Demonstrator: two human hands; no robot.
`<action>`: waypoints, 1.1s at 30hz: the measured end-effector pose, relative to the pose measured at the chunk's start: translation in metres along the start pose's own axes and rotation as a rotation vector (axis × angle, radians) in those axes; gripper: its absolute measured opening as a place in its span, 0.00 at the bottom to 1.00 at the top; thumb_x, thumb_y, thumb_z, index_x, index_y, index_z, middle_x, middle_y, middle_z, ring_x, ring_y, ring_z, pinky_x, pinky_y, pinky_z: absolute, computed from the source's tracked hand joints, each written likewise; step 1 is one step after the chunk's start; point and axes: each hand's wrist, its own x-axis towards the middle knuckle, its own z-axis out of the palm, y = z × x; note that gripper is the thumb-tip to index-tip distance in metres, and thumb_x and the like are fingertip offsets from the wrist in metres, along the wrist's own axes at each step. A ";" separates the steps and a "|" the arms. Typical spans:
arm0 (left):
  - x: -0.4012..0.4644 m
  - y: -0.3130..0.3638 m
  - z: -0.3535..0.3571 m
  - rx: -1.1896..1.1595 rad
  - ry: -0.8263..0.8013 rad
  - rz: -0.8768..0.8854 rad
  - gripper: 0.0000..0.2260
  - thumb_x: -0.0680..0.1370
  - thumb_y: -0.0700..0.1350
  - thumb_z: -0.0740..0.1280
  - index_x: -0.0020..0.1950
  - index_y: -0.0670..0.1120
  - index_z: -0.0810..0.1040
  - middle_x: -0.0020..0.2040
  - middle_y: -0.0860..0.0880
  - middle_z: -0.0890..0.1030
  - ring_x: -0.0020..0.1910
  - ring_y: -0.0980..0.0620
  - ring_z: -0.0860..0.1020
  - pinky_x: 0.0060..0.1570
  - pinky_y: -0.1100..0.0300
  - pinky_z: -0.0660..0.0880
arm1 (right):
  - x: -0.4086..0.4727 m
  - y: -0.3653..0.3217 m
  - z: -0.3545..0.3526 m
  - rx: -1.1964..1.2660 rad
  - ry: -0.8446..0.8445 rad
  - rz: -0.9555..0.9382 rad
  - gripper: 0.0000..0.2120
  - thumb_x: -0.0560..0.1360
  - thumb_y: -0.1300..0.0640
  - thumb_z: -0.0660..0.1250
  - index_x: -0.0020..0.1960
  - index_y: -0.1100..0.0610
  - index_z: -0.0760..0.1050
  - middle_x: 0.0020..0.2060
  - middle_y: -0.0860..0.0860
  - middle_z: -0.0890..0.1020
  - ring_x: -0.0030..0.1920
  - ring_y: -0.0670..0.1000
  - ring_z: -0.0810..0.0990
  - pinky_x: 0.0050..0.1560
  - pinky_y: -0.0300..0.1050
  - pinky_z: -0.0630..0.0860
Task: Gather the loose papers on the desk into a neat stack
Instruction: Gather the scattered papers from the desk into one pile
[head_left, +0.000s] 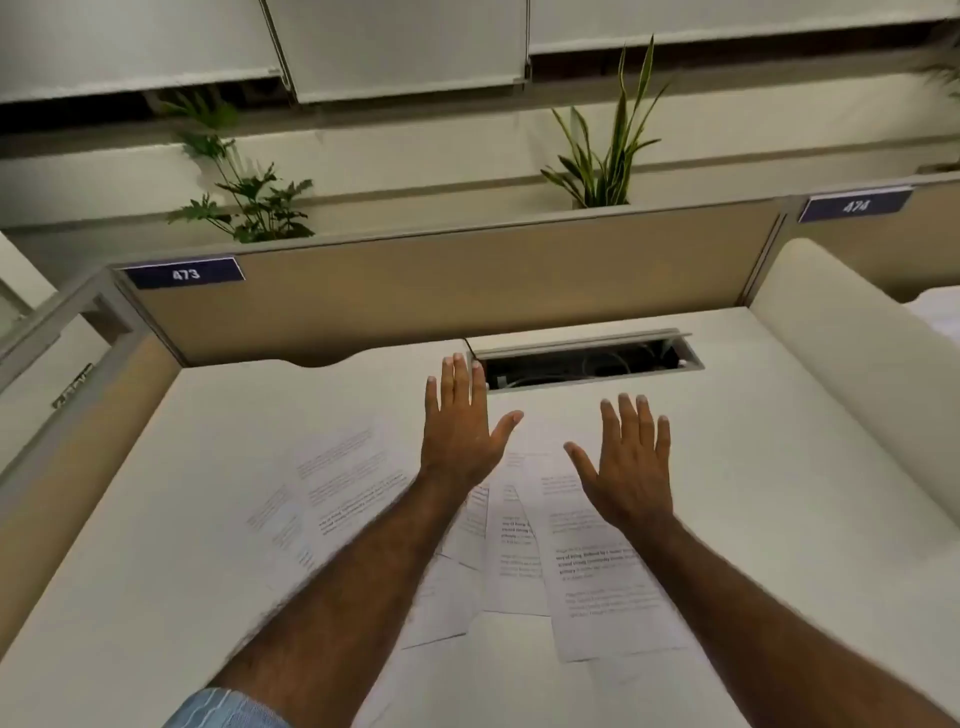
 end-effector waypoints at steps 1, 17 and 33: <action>-0.003 0.003 0.005 -0.009 -0.045 -0.029 0.41 0.79 0.72 0.47 0.83 0.45 0.51 0.84 0.42 0.49 0.83 0.41 0.47 0.80 0.41 0.46 | -0.005 0.006 0.005 0.014 -0.036 0.032 0.46 0.79 0.25 0.42 0.85 0.55 0.61 0.85 0.59 0.60 0.86 0.64 0.55 0.84 0.70 0.50; -0.085 0.060 0.068 -0.059 -0.243 -0.189 0.22 0.78 0.61 0.63 0.53 0.43 0.82 0.52 0.45 0.81 0.53 0.44 0.76 0.51 0.49 0.74 | -0.095 0.094 0.018 0.105 -0.281 0.352 0.43 0.72 0.30 0.71 0.73 0.61 0.74 0.70 0.60 0.79 0.68 0.63 0.77 0.65 0.59 0.77; -0.111 0.110 0.067 -0.943 -0.621 -1.044 0.24 0.76 0.56 0.72 0.63 0.41 0.76 0.55 0.44 0.83 0.41 0.48 0.83 0.27 0.65 0.76 | -0.096 0.111 0.013 0.224 -0.513 0.363 0.46 0.66 0.36 0.81 0.73 0.58 0.68 0.65 0.57 0.77 0.64 0.60 0.78 0.63 0.54 0.77</action>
